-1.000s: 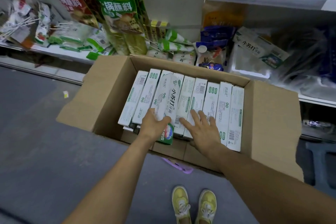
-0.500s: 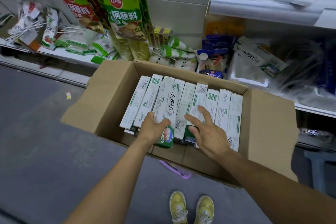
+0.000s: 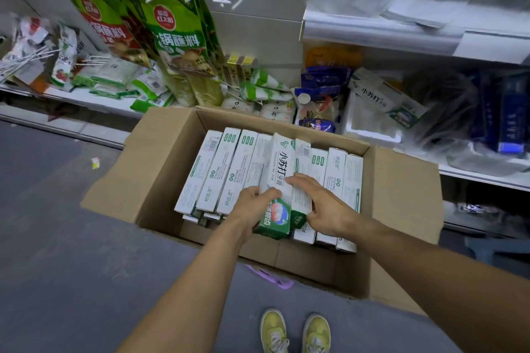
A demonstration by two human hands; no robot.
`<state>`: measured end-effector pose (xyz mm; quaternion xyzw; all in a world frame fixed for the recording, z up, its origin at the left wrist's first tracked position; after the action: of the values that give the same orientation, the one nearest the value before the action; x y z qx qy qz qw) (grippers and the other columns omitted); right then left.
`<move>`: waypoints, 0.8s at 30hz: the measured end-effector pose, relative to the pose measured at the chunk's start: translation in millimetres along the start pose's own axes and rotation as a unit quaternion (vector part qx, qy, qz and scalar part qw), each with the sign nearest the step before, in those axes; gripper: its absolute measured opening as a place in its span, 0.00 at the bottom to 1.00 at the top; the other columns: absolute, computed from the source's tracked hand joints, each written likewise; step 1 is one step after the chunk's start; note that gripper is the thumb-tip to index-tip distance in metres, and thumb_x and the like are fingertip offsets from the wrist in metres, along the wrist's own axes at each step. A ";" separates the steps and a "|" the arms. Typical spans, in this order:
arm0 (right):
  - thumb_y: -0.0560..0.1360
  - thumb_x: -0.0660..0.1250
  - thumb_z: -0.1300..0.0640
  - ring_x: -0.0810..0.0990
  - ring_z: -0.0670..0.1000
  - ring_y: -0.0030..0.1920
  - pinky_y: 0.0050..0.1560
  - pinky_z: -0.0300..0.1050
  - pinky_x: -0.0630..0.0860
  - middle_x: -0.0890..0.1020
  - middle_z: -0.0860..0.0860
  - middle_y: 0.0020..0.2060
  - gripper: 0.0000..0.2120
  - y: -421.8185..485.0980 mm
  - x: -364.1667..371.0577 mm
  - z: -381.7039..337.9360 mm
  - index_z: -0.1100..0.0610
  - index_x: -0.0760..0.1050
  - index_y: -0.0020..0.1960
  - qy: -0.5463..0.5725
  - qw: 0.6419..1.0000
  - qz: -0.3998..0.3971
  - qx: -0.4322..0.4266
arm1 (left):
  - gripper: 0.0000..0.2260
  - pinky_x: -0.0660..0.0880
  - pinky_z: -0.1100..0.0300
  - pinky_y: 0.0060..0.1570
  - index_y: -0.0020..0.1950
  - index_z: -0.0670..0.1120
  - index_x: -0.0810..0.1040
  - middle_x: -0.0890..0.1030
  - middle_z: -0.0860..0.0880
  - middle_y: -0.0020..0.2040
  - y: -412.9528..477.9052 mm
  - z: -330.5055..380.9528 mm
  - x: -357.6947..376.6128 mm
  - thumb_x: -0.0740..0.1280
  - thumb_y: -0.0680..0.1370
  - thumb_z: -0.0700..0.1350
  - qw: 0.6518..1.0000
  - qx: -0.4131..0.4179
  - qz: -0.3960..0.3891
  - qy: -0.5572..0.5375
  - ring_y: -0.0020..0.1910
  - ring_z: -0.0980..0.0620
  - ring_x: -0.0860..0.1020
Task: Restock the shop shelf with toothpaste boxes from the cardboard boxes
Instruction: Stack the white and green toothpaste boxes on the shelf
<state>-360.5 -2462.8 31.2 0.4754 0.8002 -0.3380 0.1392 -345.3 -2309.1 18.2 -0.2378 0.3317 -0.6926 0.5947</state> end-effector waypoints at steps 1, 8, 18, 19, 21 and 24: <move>0.70 0.61 0.73 0.52 0.44 0.76 0.72 0.37 0.59 0.51 0.43 0.77 0.43 -1.0 1.8 1.6 0.43 0.53 0.76 -0.017 1.000 -0.012 -0.006 | 0.17 0.80 0.46 0.52 0.57 0.44 0.76 0.84 0.41 0.50 0.3 -3.1 -2.0 0.73 0.71 0.48 1.000 -0.010 0.003 -0.005 0.48 0.44 0.83; 0.73 0.69 0.63 0.68 0.48 0.69 0.60 0.47 0.73 0.55 0.39 0.76 0.37 5.1 -18.0 -12.9 0.41 0.57 0.75 -0.210 0.975 0.001 -0.077 | 0.09 0.81 0.54 0.36 0.51 0.41 0.80 0.84 0.41 0.41 -6.5 -2.4 -10.3 0.68 0.77 0.46 0.997 -0.043 -0.027 -0.065 0.35 0.45 0.83; 0.70 0.73 0.49 0.76 0.50 0.50 0.40 0.46 0.71 0.76 0.41 0.55 0.23 20.2 -68.9 -72.0 0.47 0.68 0.61 -0.347 0.925 -0.002 -0.153 | 0.14 0.81 0.49 0.45 0.60 0.39 0.77 0.84 0.38 0.47 -28.9 29.2 -31.4 0.67 0.77 0.44 0.991 -0.008 -0.002 -0.137 0.43 0.42 0.83; 0.70 0.74 0.48 0.75 0.48 0.47 0.40 0.45 0.70 0.75 0.40 0.51 0.22 18.2 -80.8 -74.9 0.46 0.68 0.59 -0.317 0.937 0.016 -0.147 | 0.15 0.80 0.43 0.50 0.63 0.41 0.74 0.84 0.38 0.50 -30.5 33.4 -38.3 0.67 0.77 0.44 0.986 0.003 0.000 -0.165 0.48 0.40 0.83; 0.69 0.75 0.48 0.74 0.43 0.42 0.40 0.43 0.68 0.74 0.38 0.47 0.22 11.6 -102.6 -80.2 0.43 0.69 0.57 -0.233 0.963 0.045 -0.126 | 0.21 0.74 0.34 0.57 0.68 0.56 0.65 0.82 0.42 0.57 -34.9 44.4 -53.2 0.66 0.78 0.42 0.975 0.037 0.002 -0.219 0.55 0.36 0.81; 0.67 0.77 0.51 0.75 0.39 0.42 0.42 0.38 0.68 0.77 0.39 0.46 0.20 -3.1 -132.7 -99.9 0.40 0.71 0.52 -0.045 0.987 0.101 -0.117 | 0.26 0.77 0.41 0.55 0.71 0.63 0.65 0.79 0.46 0.62 -56.5 69.1 -66.9 0.63 0.79 0.38 0.975 0.100 0.005 -0.200 0.55 0.38 0.81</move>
<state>-285.7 -2485.0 177.9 0.5188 0.7750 -0.2475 0.2627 -321.0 -2251.6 110.6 -0.3092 0.1367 -0.6577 0.6732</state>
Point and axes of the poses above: each hand's wrist, its own y-axis towards the middle knuckle, its own x-axis out of the palm, z = x × y, the point moved 7 cm from there along y, towards the middle knuckle
